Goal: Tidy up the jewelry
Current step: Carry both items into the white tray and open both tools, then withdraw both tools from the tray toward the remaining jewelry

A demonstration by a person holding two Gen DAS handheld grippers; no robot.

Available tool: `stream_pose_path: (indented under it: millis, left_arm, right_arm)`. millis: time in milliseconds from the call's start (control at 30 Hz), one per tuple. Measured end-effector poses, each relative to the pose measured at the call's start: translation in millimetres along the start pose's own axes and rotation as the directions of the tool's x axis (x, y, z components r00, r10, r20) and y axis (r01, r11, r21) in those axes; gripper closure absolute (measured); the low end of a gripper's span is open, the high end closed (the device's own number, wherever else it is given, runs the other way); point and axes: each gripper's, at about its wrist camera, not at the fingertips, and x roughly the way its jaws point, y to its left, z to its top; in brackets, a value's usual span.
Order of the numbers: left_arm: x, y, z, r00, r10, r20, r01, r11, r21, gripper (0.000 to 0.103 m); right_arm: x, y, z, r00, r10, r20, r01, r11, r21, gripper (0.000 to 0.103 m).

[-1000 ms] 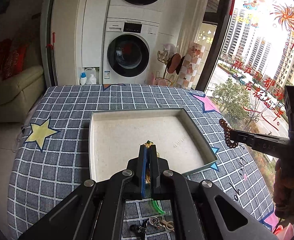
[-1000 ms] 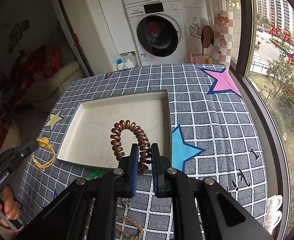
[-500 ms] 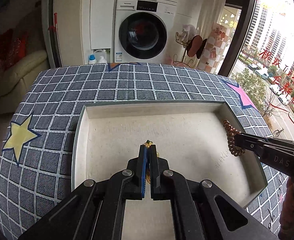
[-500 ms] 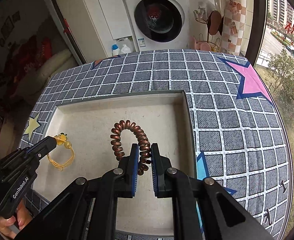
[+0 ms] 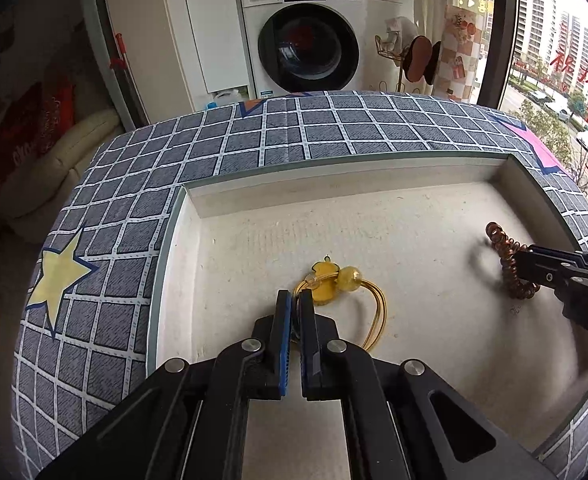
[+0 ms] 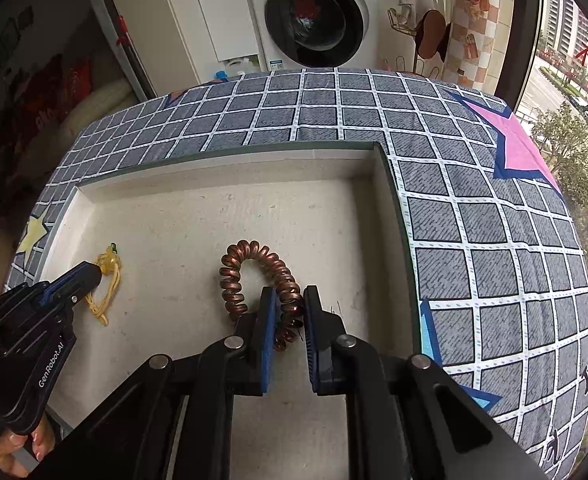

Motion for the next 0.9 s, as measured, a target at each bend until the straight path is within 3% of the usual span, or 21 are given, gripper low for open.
stream_pose_path:
  millis: [67,133,167,567,800,867,900]
  left_arm:
    - [-4,2,0,1.000,-0.003,0.012,0.003,1.000,-0.009,0.087]
    - [-8,4,2,1.000,-0.017,0.019,0.017,1.000,-0.021,0.087]
    - [-9,4,4,1.000,-0.020,0.022,0.020,1.000,-0.024,0.087]
    - [-29,8,8,0.995,-0.081,0.052,0.084,0.995,-0.049,0.087]
    - [-54,12,9,0.990,-0.106,0.091,0.111,0.992,-0.055,0.086]
    - [-61,14,7,0.990,-0.102,0.094,0.109,0.992,-0.066,0.013]
    - [-66,17,5,0.990,-0.072,0.125,0.083,0.993,-0.087,0.000]
  right_arm:
    - [-1,-1,0,1.000,0.013,-0.005,-0.013,1.000,0.012,0.077]
    - [-3,-3,0,1.000,0.022,-0.007,-0.021,0.999,0.031,0.046]
    - [-5,-4,0,0.999,0.032,-0.004,-0.032,0.999,0.040,0.044]
    - [-37,-12,1,0.988,0.142,0.055,-0.148,0.981,0.129,0.043]
    - [-62,-15,-3,0.979,0.179,0.095,-0.192,0.969,0.157,0.035]
    - [-68,-16,-5,0.979,0.178,0.102,-0.192,0.968,0.159,0.035]
    - [-71,-16,-7,0.979,0.177,0.104,-0.193,0.968,0.159,0.031]
